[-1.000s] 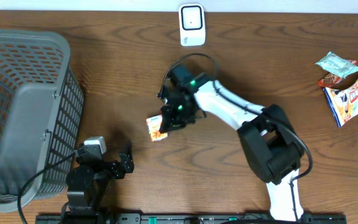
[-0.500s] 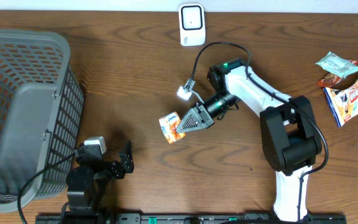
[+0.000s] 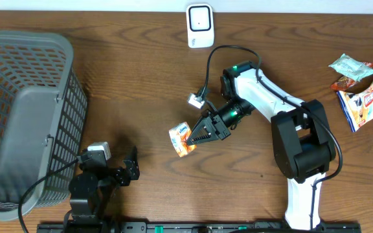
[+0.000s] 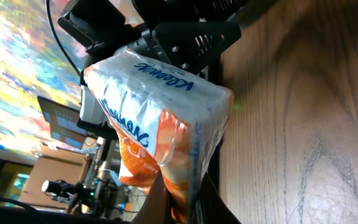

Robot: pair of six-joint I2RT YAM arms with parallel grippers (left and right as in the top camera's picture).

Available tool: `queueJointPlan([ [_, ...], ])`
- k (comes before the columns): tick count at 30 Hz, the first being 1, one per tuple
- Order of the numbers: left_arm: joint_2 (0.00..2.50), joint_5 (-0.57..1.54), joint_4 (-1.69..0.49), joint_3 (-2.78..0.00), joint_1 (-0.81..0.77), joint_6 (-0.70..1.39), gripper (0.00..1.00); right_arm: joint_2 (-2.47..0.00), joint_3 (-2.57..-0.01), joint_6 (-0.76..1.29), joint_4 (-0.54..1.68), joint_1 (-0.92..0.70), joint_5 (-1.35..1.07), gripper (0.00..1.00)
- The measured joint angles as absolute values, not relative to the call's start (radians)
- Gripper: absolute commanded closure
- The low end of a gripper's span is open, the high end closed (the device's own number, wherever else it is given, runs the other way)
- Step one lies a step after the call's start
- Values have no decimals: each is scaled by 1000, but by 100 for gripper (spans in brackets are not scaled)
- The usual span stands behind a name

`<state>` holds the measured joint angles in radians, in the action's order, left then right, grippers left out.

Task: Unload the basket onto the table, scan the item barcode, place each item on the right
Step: 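Swing the held Kleenex pack rightward and turn it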

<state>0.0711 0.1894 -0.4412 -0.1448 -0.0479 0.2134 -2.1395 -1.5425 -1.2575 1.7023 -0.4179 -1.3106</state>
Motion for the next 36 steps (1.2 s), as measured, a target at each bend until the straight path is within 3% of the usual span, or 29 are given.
queueJointPlan([
  [36, 71, 189, -441, -145, -48, 213, 2, -2093, -1542, -1372, 1702, -413, -1282, 99],
])
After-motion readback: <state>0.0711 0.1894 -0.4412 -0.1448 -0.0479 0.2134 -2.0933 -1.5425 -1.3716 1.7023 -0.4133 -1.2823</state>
